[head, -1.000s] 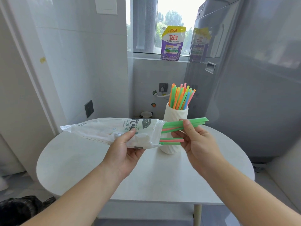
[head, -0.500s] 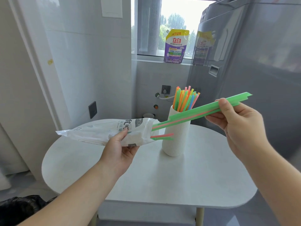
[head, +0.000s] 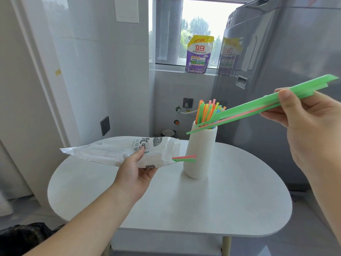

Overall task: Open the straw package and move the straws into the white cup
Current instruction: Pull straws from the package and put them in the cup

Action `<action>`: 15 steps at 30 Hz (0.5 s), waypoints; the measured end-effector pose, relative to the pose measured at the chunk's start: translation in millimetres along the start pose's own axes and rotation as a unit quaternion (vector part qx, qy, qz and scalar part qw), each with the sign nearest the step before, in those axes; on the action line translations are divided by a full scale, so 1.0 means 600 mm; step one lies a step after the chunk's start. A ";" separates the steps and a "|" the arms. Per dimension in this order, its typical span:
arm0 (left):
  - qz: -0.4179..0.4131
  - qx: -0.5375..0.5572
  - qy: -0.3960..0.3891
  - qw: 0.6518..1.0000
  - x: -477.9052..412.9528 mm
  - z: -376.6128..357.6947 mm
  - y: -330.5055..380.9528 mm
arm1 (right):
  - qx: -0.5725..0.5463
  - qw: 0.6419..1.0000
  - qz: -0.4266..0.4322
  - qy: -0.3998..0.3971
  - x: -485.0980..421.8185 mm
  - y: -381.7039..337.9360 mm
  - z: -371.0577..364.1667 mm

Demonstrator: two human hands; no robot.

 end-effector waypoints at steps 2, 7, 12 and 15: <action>0.003 -0.004 0.001 1.000 -0.001 0.000 -0.002 | 0.030 0.999 0.033 -0.014 0.001 -0.013 -0.007; 0.012 -0.009 -0.003 1.000 0.001 0.001 -0.003 | 0.067 0.993 0.092 -0.040 -0.011 -0.044 -0.015; 0.014 -0.014 -0.007 1.000 0.004 0.001 -0.004 | 0.115 0.987 0.099 -0.056 -0.029 -0.055 -0.015; 0.012 -0.018 -0.013 1.000 0.005 -0.001 -0.004 | 0.132 0.984 0.100 -0.072 -0.035 -0.060 -0.014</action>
Point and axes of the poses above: each hand's wrist, its own x-axis away from the middle knuckle, its own z-axis out of the back of the hand, y = z × x, the point moved 2 cm from there along -x, towards the middle knuckle, and after that the axes turned 13 degrees about -y, right-handed, at the moved point
